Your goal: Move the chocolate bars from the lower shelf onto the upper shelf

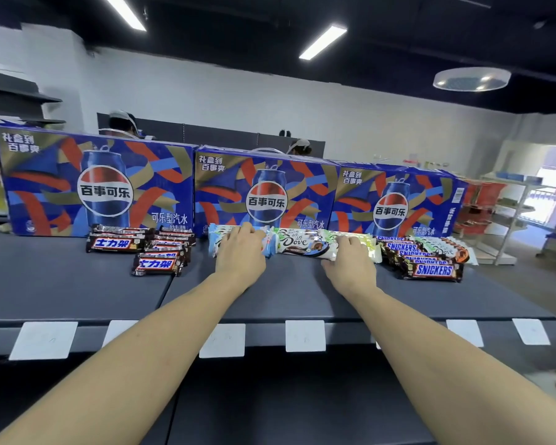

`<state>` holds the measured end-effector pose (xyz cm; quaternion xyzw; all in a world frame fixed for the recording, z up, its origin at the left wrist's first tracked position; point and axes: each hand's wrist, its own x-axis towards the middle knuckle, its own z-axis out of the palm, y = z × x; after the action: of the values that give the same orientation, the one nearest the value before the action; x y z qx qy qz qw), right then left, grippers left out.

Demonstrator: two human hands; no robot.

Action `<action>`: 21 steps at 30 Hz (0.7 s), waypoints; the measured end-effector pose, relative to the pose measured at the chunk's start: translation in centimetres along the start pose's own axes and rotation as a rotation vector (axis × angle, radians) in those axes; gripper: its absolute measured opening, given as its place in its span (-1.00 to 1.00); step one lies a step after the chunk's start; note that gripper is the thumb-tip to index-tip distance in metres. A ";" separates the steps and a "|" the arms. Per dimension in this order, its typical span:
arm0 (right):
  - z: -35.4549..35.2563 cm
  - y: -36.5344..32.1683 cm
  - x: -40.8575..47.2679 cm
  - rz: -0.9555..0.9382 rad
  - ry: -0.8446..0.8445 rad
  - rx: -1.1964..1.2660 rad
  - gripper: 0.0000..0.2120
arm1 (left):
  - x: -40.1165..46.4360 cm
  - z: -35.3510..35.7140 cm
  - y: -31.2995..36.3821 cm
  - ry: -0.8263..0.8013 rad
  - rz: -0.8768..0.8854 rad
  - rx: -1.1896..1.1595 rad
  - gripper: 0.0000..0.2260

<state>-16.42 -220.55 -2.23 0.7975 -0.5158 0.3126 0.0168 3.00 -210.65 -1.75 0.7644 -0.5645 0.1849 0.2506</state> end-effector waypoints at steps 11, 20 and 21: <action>-2.8 -3.4 -6.3 -0.147 0.051 0.221 -0.69 | -6.9 -5.4 0.5 0.035 -0.052 0.034 -0.69; -3.0 -8.7 -15.7 -0.410 0.084 0.409 -0.89 | -18.0 -9.7 -0.8 0.183 -0.067 0.182 -0.82; -2.8 -9.4 -16.7 -0.412 0.060 0.421 -0.89 | -19.2 -10.3 -1.2 0.162 -0.084 0.213 -0.85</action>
<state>-14.50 -201.66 -5.82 0.8617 -0.2659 0.4262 -0.0707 -1.47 -189.48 -4.56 0.7922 -0.4870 0.2943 0.2202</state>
